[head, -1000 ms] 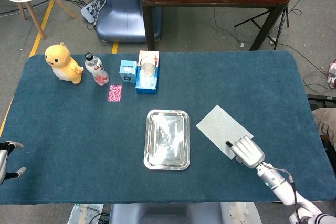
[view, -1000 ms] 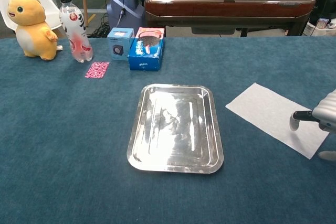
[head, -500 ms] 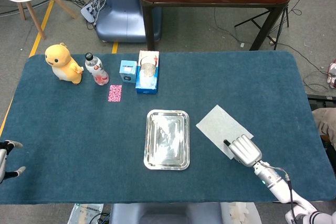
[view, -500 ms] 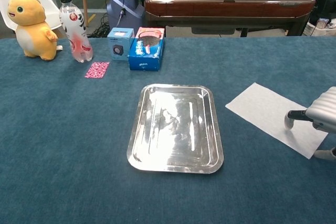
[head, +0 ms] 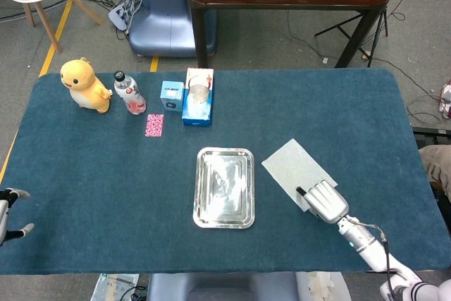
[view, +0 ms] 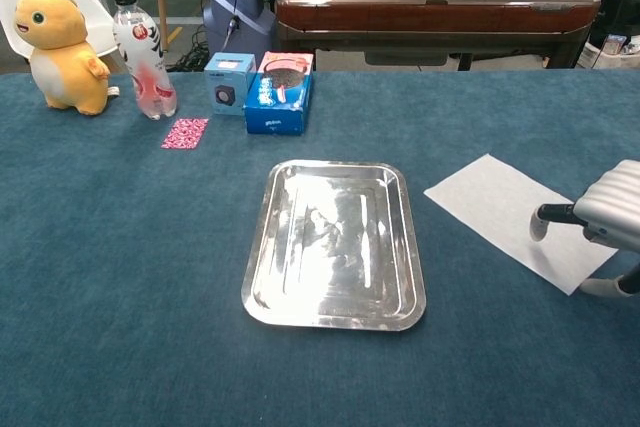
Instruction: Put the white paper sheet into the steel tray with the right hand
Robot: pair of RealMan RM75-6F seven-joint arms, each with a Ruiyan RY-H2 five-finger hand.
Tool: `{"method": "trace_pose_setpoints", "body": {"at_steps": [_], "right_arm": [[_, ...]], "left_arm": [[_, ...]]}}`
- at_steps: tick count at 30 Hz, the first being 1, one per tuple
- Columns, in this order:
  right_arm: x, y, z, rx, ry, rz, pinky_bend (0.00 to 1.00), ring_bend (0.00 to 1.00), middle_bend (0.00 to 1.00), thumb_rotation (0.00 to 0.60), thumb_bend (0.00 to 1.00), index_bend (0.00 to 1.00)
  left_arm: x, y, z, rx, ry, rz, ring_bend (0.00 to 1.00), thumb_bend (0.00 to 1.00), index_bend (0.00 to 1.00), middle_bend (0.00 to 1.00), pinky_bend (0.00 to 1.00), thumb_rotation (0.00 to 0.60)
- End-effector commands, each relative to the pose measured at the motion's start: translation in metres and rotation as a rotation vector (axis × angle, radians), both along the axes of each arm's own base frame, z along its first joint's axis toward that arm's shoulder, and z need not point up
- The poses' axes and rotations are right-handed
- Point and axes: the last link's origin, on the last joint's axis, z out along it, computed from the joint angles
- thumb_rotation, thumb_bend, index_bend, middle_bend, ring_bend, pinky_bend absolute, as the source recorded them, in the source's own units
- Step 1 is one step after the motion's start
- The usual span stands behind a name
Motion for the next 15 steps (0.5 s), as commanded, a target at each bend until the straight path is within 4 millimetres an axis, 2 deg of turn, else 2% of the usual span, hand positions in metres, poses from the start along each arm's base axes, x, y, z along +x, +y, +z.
{"method": "trace_pose_setpoints", "body": {"at_steps": [1,15], "right_arm": [[0.0005,-0.0004,-0.0006,-0.002,-0.008,0.002,1.00,1.00,1.00,0.600,0.23,0.39],[0.0039,0.0007,-0.0011,-0.009,-0.045,0.010,1.00,1.00,1.00,0.600,0.35,0.41]], "left_arm": [[0.0000,0.0000,0.0000,0.000,0.000,0.000,0.29,0.07,0.39,0.35,0.42,0.600],[-0.0002,0.0002,-0.0001,0.000,0.001,0.001,0.29,0.07,0.39,0.35,0.42,0.600]]}}
